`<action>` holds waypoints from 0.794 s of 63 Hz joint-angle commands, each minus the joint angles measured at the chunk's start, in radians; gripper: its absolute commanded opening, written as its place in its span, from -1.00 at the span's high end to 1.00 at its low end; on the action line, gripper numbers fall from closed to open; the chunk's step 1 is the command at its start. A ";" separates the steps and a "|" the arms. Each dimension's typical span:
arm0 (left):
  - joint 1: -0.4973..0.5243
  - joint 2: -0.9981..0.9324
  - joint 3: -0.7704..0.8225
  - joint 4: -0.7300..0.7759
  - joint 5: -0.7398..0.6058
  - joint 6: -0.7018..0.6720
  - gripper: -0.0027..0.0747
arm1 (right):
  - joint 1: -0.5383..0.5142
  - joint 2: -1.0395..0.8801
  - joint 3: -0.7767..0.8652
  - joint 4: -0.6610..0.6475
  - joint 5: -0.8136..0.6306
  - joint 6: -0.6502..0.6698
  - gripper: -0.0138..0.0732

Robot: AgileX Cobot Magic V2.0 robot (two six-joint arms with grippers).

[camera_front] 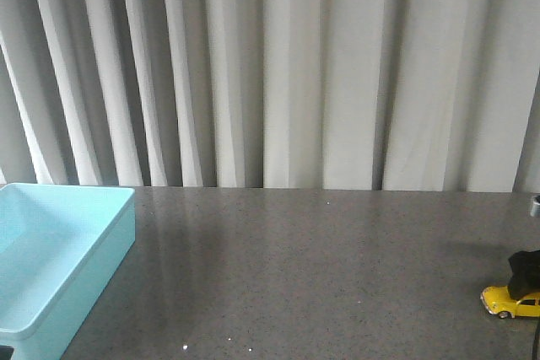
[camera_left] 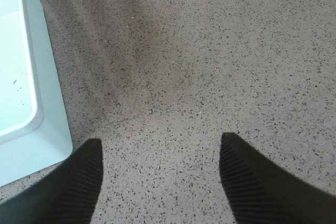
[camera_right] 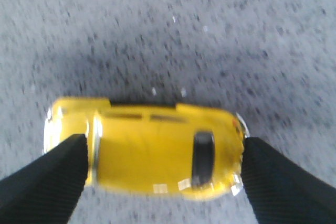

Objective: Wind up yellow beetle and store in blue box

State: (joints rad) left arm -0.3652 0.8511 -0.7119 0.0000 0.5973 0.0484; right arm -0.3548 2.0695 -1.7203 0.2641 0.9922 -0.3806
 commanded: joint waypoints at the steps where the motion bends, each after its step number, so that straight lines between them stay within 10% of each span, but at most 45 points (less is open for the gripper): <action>1: -0.007 -0.002 -0.034 -0.006 -0.059 -0.001 -0.29 | -0.008 -0.133 -0.022 0.041 0.002 -0.033 -0.65; 20: -0.007 -0.002 -0.034 -0.006 -0.059 -0.001 -0.29 | 0.013 -0.412 0.019 0.238 0.091 -0.105 -0.65; 50: -0.007 -0.002 -0.034 -0.006 -0.059 -0.002 -0.29 | 0.331 -1.019 0.678 0.127 -0.264 -0.001 -0.65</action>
State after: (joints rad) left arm -0.3652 0.8511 -0.7119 0.0000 0.5984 0.0484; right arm -0.0670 1.1472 -1.1132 0.4344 0.8396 -0.4569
